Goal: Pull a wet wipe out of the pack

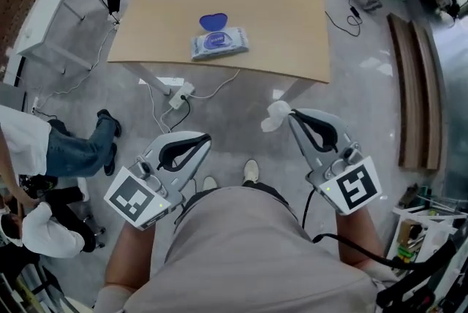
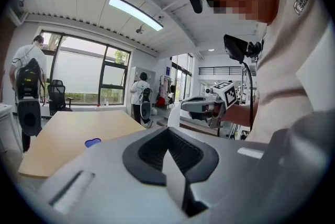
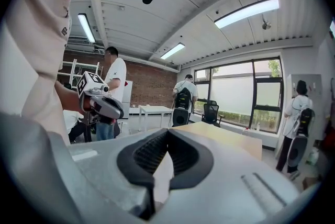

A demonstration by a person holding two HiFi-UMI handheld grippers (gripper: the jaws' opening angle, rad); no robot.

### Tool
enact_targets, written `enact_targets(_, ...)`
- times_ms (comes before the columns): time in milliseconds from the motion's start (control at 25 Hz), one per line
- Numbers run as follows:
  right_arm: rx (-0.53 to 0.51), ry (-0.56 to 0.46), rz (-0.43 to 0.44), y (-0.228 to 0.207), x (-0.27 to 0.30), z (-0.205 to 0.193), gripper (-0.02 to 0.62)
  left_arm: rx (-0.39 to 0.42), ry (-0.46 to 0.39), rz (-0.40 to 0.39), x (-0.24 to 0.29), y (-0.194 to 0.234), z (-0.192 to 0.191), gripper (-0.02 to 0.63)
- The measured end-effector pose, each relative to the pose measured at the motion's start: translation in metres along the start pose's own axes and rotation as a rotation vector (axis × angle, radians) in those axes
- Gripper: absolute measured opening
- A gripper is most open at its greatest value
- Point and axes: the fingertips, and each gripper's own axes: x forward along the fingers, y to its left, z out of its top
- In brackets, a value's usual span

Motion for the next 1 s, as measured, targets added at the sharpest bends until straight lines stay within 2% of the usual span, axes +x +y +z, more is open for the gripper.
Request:
enact_targets(160, 0.017, -0.019, -0.026, 0.043, -0.005, 0.02, 0.002, 0.011, -0.037, -0.053, -0.036, -0.012, 0.002, 0.005)
enact_targets(400, -0.007, -0.02, -0.041, 0.11, -0.008, 0.046, 0.002, 0.021, -0.008, -0.1, -0.095, -0.029, -0.003, 0.005)
enact_targets(640, 0.017, -0.034, -0.051, 0.164, -0.009, 0.038, 0.002, 0.008, 0.018, -0.178, -0.124, -0.054, -0.029, 0.005)
enact_targets(1000, -0.019, -0.038, 0.033, 0.189, -0.041, 0.056, 0.002, 0.029, -0.018, -0.148, -0.13, -0.099, -0.007, 0.005)
